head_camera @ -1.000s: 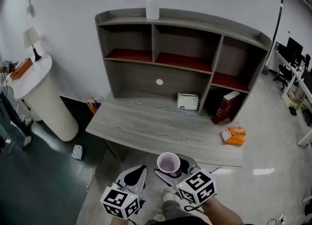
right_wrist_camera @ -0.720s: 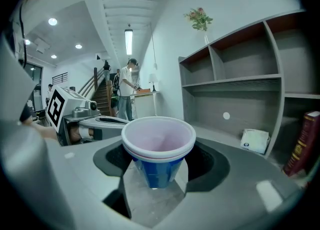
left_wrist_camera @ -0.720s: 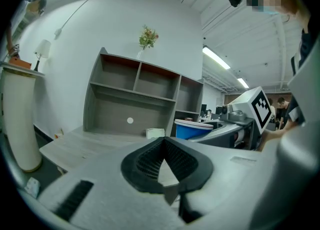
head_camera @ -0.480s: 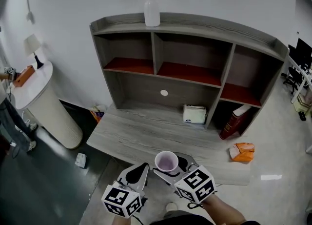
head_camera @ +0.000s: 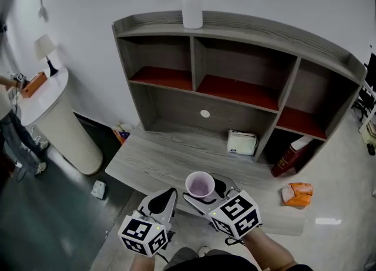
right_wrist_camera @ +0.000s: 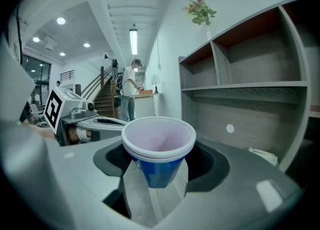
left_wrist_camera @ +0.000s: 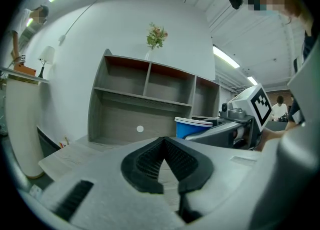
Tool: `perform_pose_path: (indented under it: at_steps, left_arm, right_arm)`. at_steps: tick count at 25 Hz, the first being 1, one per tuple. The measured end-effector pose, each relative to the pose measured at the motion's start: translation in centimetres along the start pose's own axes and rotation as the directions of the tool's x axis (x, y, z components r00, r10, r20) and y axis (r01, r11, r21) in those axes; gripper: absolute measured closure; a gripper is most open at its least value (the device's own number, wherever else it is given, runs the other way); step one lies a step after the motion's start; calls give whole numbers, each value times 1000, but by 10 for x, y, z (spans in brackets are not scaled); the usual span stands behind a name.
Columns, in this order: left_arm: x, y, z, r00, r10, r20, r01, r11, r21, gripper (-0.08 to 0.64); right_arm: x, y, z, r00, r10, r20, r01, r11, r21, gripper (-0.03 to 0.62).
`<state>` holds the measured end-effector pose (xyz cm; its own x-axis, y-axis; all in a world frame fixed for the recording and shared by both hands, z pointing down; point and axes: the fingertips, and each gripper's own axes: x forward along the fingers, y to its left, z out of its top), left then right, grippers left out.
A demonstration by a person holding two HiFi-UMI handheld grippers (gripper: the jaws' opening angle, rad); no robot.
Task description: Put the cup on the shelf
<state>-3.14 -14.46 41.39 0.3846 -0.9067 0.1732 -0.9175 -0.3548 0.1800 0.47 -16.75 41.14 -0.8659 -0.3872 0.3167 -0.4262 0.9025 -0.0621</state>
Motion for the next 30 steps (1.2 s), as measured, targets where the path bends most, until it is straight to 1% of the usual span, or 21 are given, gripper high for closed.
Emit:
perform_pose_path:
  at_steps: [5, 11, 17, 21, 27, 30]
  left_arm:
    - [7, 14, 5, 1000, 24, 1, -24, 1000, -8, 571]
    - [24, 30, 11, 1000, 21, -8, -21, 1000, -13, 571]
    - [48, 57, 27, 1000, -22, -14, 22, 1000, 13, 571]
    - [60, 90, 42, 999, -43, -17, 43, 999, 14, 571]
    - [77, 138, 68, 997, -83, -12, 83, 997, 10, 571]
    - [83, 156, 81, 995, -97, -12, 97, 995, 20, 571]
  right_arm:
    - [12, -8, 6, 1000, 21, -8, -21, 1000, -5, 279]
    - [28, -18, 27, 1000, 23, 8, -23, 1000, -14, 279]
    - [60, -39, 51, 1000, -8, 16, 9, 999, -36, 279]
    - [92, -52, 67, 1000, -27, 9, 27, 1000, -12, 279]
    - [136, -66, 98, 998, -56, 10, 57, 998, -19, 279]
    - [154, -74, 113, 997, -75, 13, 75, 997, -18, 279]
